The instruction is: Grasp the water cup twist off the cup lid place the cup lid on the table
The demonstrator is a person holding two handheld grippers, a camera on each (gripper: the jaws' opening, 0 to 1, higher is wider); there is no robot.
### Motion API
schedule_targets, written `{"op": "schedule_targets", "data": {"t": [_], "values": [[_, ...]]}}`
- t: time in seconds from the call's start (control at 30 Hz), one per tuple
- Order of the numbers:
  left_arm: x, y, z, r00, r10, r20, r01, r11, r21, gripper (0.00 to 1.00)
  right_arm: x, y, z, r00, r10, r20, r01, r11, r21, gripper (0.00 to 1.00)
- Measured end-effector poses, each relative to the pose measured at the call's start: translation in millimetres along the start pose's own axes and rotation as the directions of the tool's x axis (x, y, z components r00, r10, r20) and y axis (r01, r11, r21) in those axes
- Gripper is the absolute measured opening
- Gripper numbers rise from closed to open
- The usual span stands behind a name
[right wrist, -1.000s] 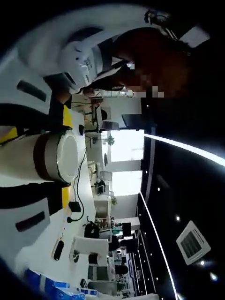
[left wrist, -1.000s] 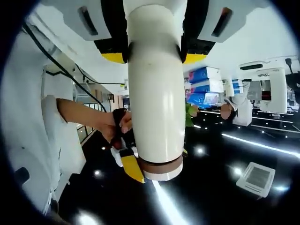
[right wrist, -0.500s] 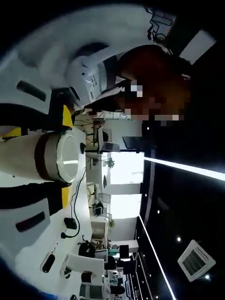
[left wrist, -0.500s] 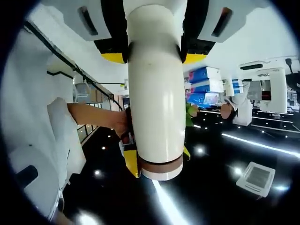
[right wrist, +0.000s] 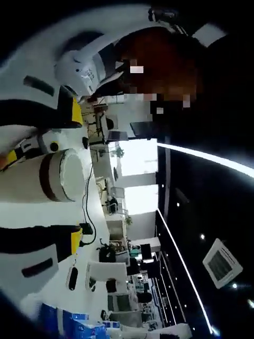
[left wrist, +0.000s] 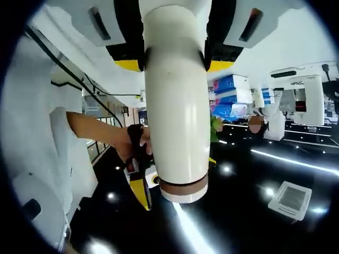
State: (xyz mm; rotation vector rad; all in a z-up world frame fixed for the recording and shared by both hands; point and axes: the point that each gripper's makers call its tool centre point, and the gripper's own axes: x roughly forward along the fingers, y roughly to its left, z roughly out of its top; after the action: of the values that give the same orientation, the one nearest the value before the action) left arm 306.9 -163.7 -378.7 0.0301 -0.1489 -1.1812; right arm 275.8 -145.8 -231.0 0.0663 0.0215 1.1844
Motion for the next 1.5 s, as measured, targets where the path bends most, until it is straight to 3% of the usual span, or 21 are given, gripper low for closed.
{"op": "schedule_targets", "data": {"t": [0.1,0.2,0.3,0.5,0.57,0.6,0.63,0.83,1.0,1.13,1.3,1.37,1.43,1.5], "values": [[0.5,-0.2,-0.1,1.0,0.002,-0.003,-0.002,1.0,0.007,0.46,-11.3,8.2,-0.4,0.989,-0.142,-0.051,0.142,0.99,-0.004,0.79],[0.9,0.1,-0.2,1.0,0.0,-0.002,0.0,1.0,0.006,0.46,-24.5,14.7,-1.7,0.969,-0.241,-0.055,0.24,0.971,-0.023,0.79],[1.1,0.0,-0.4,1.0,0.002,-0.004,-0.002,1.0,0.01,0.46,-31.4,15.3,-4.5,0.926,-0.374,-0.058,0.37,0.926,-0.076,0.82],[1.8,0.3,-0.8,1.0,0.002,-0.005,-0.002,1.0,0.011,0.46,-40.1,20.0,-1.8,0.875,-0.482,0.044,0.483,0.875,-0.035,0.75],[1.9,0.4,-0.9,1.0,0.002,-0.005,-0.002,1.0,0.012,0.46,-36.9,19.5,-5.9,0.867,-0.497,0.041,0.498,0.865,-0.052,0.73],[1.8,0.3,-1.0,1.0,0.003,-0.006,-0.003,1.0,0.013,0.46,-37.6,13.7,-10.4,0.842,-0.539,0.023,0.538,0.837,-0.097,0.73],[1.9,0.5,-1.0,1.0,0.003,-0.007,-0.003,1.0,0.014,0.46,-36.0,12.4,-12.0,0.839,-0.544,0.016,0.542,0.833,-0.112,0.73],[1.6,1.0,-1.4,1.0,0.003,-0.009,-0.003,1.0,0.02,0.46,-17.5,5.5,-7.2,0.852,-0.524,0.015,0.522,0.845,-0.114,0.71],[1.5,1.9,-1.5,1.0,0.002,-0.008,-0.001,1.0,0.022,0.46,-5.7,-10.5,2.4,0.855,-0.517,0.027,0.517,0.85,-0.102,0.56],[1.5,2.3,-1.4,1.0,0.002,-0.009,-0.002,1.0,0.022,0.46,-1.9,-19.2,3.2,0.863,-0.505,0.036,0.506,0.86,-0.062,0.54],[1.8,2.9,-1.6,1.0,0.002,-0.009,-0.002,1.0,0.022,0.46,-3.5,-32.7,-4.8,0.854,-0.52,0.001,0.52,0.853,-0.046,0.51],[1.9,3.1,-1.8,1.0,0.002,-0.009,-0.002,1.0,0.021,0.46,-2.6,-33.0,-6.7,0.867,-0.499,-0.005,0.499,0.867,-0.015,0.49],[2.2,3.4,-1.9,1.0,0.001,-0.008,-0.001,1.0,0.019,0.46,0.8,-29.5,-7.6,0.89,-0.456,-0.012,0.457,0.89,0.006,0.46],[2.2,3.4,-1.9,1.0,0.003,-0.008,-0.002,1.0,0.017,0.46,0.7,-31.6,-7.5,0.899,-0.438,-0.022,0.438,0.899,0.0,0.45]]}}
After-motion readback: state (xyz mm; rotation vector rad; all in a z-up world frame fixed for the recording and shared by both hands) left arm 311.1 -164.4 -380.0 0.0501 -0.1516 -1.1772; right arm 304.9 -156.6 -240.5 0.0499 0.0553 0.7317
